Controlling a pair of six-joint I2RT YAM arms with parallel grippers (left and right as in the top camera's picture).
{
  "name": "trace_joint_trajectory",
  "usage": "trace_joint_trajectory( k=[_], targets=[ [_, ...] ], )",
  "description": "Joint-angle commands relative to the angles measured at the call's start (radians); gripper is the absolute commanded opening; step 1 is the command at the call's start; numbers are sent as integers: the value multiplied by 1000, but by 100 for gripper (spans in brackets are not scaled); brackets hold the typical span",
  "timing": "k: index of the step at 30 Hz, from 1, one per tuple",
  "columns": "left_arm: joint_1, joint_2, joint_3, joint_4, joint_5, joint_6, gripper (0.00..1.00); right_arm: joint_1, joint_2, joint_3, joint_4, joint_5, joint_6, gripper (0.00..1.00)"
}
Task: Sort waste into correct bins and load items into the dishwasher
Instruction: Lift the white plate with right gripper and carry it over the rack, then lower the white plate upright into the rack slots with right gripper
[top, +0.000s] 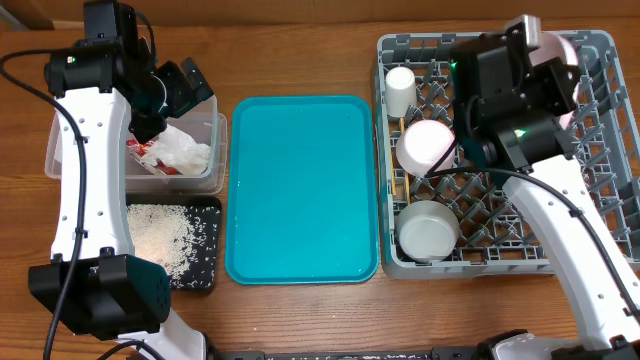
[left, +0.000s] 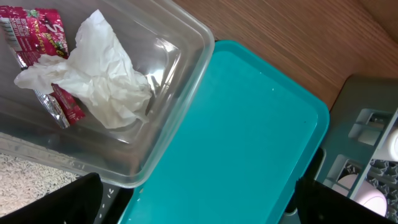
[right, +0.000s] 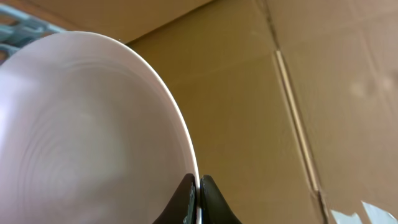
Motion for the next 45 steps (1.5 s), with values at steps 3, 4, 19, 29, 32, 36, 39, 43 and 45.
trace_joint_trajectory(
  k=[3,4,19,29,32,36,39,43,45],
  targets=[
    [4,1,15,-1,-4,8,100,-2,-1,-58,5,-24,52,4],
    [0,1,15,-1,-4,8,100,-2,1,-70,5,-24,52,4],
    [-2,1,15,-1,-4,8,100,-2,6,-211,75,-252,52,4],
    [-2,1,15,-1,-4,8,100,-2,7,-216,122,-346,52,4],
    [-2,1,15,-1,-4,8,100,-2,7,-216,121,-387,52,4],
    [-2,1,15,-1,-4,8,100,-2,7,-216,111,-481,53,4],
    [-2,1,15,-1,-4,8,100,-2,13,-216,107,-521,53,4],
    [-2,1,15,-1,-4,8,100,-2,34,-216,106,-521,85,4],
    [-2,1,15,-1,-4,8,100,-2,52,-216,99,-521,111,4]
  ],
)
